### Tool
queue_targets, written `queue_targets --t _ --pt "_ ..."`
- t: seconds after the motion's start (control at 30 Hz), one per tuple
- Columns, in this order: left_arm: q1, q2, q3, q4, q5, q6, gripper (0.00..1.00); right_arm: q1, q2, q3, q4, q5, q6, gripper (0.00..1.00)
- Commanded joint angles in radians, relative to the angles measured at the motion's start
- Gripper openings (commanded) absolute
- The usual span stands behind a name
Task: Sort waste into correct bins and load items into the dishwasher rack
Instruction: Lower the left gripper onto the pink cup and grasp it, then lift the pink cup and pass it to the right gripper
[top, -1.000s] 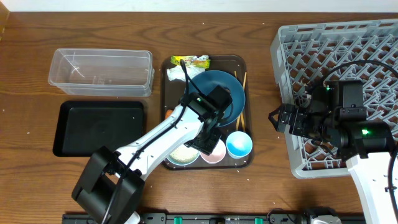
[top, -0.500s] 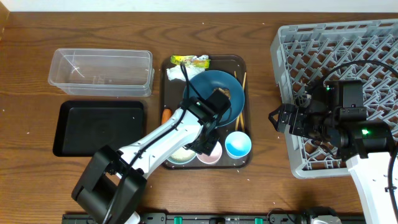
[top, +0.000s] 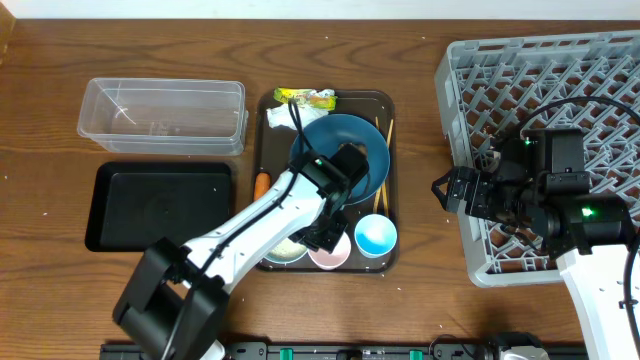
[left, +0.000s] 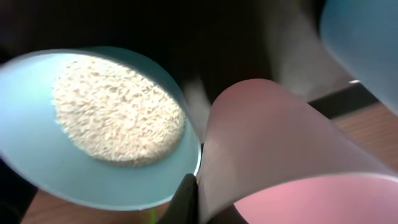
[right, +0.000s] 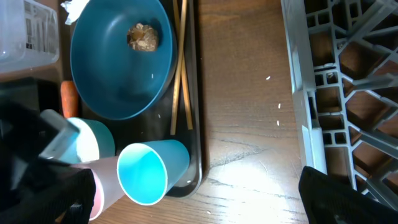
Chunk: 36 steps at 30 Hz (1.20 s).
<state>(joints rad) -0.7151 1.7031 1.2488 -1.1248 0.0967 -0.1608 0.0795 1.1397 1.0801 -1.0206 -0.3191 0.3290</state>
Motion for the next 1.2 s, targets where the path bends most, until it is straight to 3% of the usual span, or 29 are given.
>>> queue_targets --t 0.0,0.1,0.2,0.33,0.5,0.73,0.93,1.17 --pt "0.01 -0.083 0.054 -0.026 -0.018 -0.025 0.06 -0.006 -0.003 0.016 0.003 -0.002 -0.012 0.99" --pt "0.04 -0.152 0.08 -0.045 -0.007 -0.048 0.06 -0.006 -0.003 0.016 0.008 -0.002 -0.012 0.99" --pt "0.137 -0.238 0.117 -0.021 0.136 -0.047 0.06 -0.006 -0.003 0.016 0.013 -0.003 -0.012 0.99" --pt "0.317 -0.33 0.129 0.122 0.432 -0.047 0.06 -0.006 -0.005 0.016 0.039 -0.04 -0.014 0.96" --pt "0.51 -0.35 0.129 0.308 0.856 -0.073 0.06 -0.006 -0.038 0.016 0.205 -0.404 -0.126 0.91" --pt "0.567 -0.306 0.129 0.504 1.26 -0.187 0.06 -0.002 -0.068 0.016 0.578 -0.854 -0.04 0.79" --pt "0.539 -0.298 0.129 0.601 1.404 -0.251 0.06 0.052 -0.068 0.016 0.842 -0.969 0.075 0.79" --pt "0.501 -0.298 0.129 0.615 1.456 -0.268 0.06 0.138 -0.068 0.016 0.909 -0.972 0.082 0.81"
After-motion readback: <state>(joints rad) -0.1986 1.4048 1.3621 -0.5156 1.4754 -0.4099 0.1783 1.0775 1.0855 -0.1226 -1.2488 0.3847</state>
